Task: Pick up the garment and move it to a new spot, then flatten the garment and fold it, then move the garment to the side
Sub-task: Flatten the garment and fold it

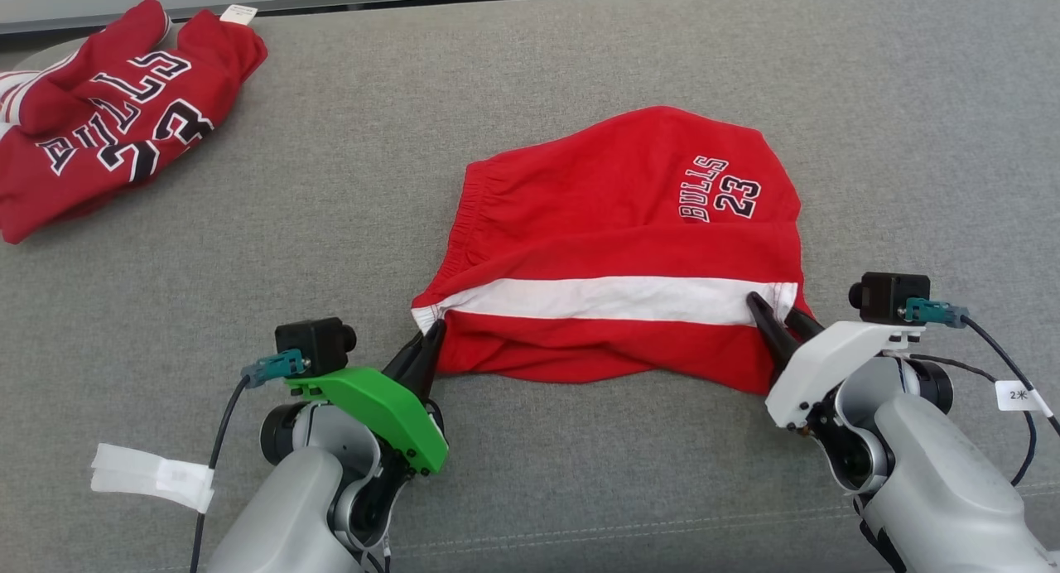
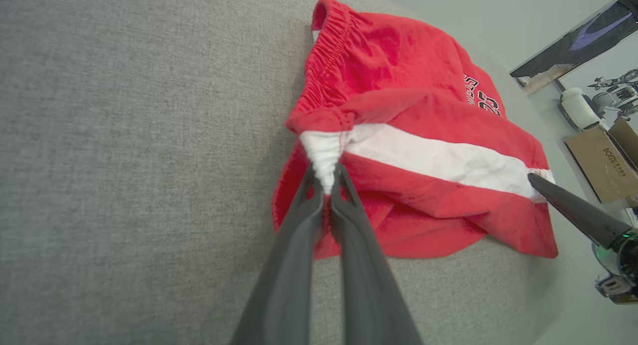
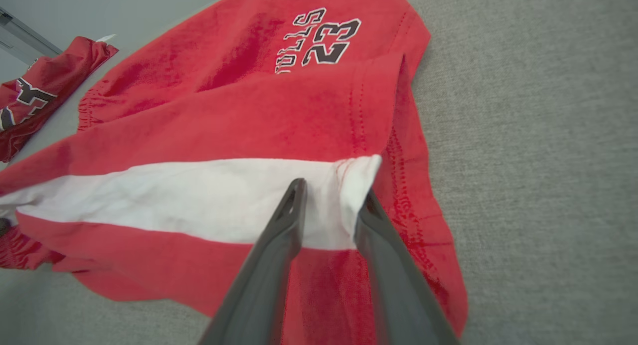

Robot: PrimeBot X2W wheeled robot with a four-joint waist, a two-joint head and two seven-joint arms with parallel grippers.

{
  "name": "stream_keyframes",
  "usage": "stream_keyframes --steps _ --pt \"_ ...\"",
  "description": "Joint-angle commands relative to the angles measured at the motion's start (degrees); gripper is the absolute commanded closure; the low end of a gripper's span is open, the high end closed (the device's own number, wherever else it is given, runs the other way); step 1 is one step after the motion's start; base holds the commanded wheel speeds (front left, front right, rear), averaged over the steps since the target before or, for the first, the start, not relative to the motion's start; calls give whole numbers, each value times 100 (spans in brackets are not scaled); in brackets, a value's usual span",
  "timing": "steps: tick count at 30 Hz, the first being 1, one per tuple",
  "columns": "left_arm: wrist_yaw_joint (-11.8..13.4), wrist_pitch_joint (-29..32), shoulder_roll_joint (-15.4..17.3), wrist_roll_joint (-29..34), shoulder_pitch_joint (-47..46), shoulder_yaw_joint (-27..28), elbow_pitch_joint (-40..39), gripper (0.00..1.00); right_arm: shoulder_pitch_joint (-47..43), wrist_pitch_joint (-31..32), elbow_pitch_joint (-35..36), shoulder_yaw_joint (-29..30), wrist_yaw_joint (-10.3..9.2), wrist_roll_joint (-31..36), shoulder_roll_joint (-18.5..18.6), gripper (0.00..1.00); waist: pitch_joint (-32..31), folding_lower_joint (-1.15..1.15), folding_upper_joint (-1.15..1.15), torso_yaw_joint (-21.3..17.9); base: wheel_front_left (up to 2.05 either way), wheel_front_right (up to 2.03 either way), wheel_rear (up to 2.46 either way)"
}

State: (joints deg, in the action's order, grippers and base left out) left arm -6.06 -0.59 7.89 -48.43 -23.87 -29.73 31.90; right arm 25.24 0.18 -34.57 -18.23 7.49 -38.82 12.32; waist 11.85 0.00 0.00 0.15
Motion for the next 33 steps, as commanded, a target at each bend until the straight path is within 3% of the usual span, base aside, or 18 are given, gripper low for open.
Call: stream_keyframes --steps 1,3,6,20,27,33 --pt "-15 -22 -6 -45 -70 1 12 100 53 1 -28 -38 0 -54 35 58 1 0 0 2 0 0 0" --pt "-10 -32 -5 -48 -81 -4 17 100 114 -34 -78 -123 0 -101 86 71 3 0 0 3 0 0 0" --pt "-6 -49 1 -42 -88 -10 20 100 188 -96 -187 -259 0 -64 136 100 5 0 0 -2 0 0 0" --pt "-107 15 203 -533 -135 168 -758 100 593 -287 323 -435 0 -644 528 100 -153 0 0 -107 0 0 0" --pt "-106 553 510 -844 -300 280 -1537 100 857 -11 956 -282 0 -988 849 100 -411 0 0 -201 0 0 0" --pt "100 1025 750 -1149 -699 549 -2092 100 1185 337 1379 -97 0 -984 1071 100 -688 0 0 -285 0 0 0"
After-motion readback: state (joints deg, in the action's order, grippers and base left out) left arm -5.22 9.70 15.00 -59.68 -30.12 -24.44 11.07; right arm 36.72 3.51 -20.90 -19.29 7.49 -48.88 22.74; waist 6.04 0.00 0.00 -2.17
